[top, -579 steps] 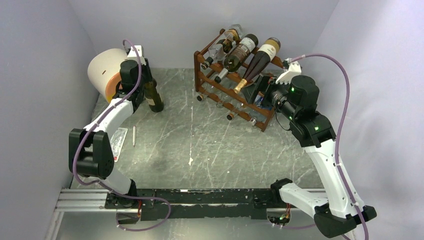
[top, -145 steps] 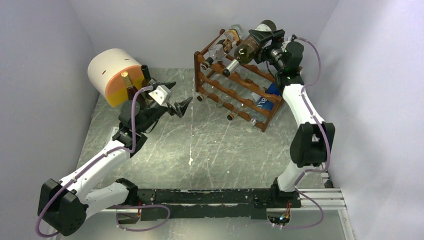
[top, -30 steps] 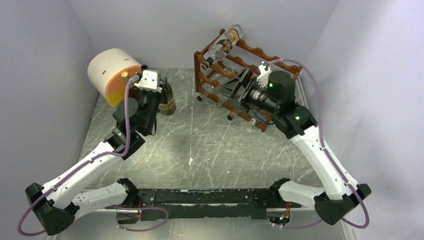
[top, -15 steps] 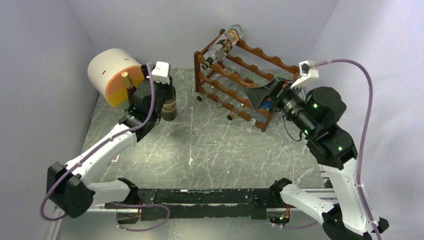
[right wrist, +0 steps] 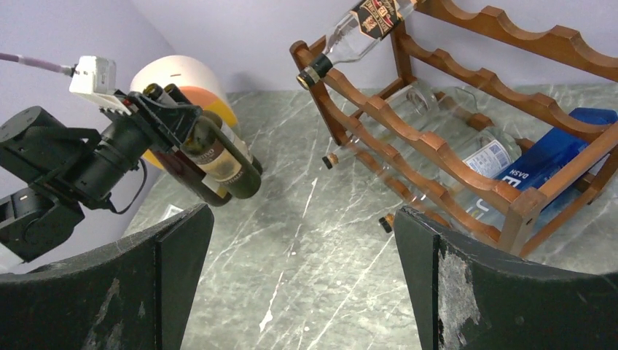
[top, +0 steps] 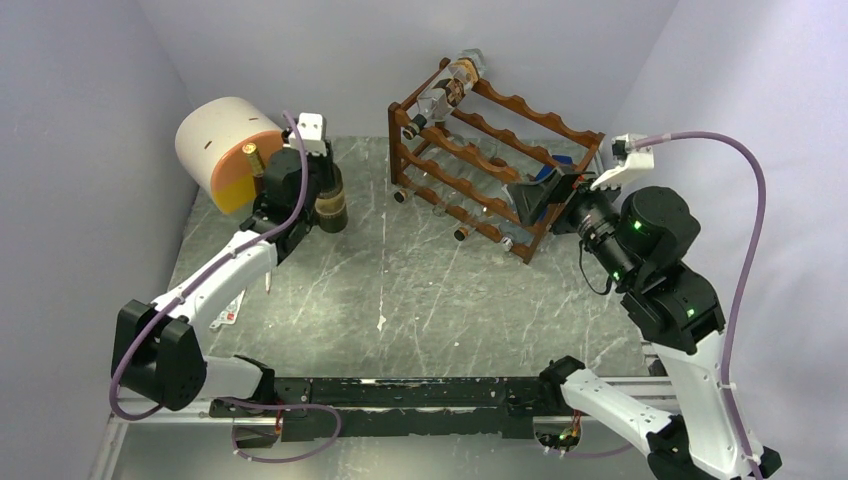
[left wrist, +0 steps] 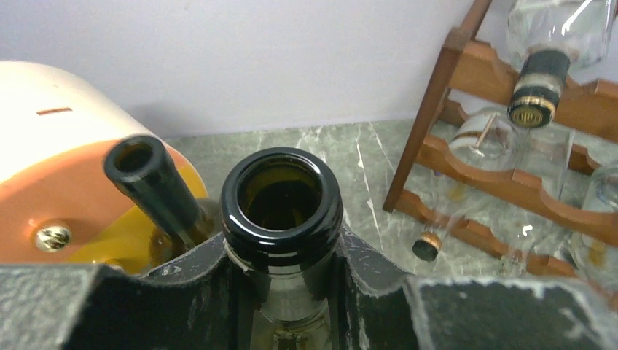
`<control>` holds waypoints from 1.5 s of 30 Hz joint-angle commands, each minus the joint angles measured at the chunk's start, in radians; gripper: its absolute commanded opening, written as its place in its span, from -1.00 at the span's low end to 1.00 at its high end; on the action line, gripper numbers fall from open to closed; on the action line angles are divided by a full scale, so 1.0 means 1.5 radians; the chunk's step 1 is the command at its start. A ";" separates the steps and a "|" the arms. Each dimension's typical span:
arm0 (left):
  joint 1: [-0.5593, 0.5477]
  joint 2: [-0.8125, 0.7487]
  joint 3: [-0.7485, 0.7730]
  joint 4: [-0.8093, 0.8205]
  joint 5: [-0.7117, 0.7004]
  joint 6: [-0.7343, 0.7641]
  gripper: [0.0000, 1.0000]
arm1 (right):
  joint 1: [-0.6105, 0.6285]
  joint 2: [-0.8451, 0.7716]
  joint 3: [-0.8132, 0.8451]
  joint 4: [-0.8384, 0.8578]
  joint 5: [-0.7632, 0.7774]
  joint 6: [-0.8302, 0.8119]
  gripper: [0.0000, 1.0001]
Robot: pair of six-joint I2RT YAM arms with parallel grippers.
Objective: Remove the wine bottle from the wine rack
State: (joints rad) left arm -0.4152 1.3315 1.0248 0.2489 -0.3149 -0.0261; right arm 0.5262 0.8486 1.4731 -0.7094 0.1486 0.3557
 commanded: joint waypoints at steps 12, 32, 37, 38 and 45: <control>0.054 -0.050 -0.117 0.162 0.046 0.000 -0.86 | -0.002 0.024 -0.017 0.008 -0.020 0.019 1.00; 0.083 -0.059 -0.102 0.116 0.070 -0.025 0.46 | -0.001 0.002 -0.100 0.019 -0.076 0.073 1.00; 0.082 -0.092 -0.103 0.096 0.053 -0.025 0.64 | -0.001 0.026 -0.086 0.024 -0.099 0.076 0.99; 0.081 -0.103 -0.107 0.098 0.053 -0.025 0.67 | -0.001 0.032 -0.079 0.023 -0.104 0.077 1.00; 0.052 -0.178 -0.096 0.069 0.059 -0.012 0.76 | -0.001 0.045 -0.050 0.018 -0.118 0.092 1.00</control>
State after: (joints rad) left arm -0.3073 1.1187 0.8421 0.3759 -0.2375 -0.0566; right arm 0.5262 0.9264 1.3514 -0.7010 -0.0086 0.4767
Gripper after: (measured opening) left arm 0.876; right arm 0.997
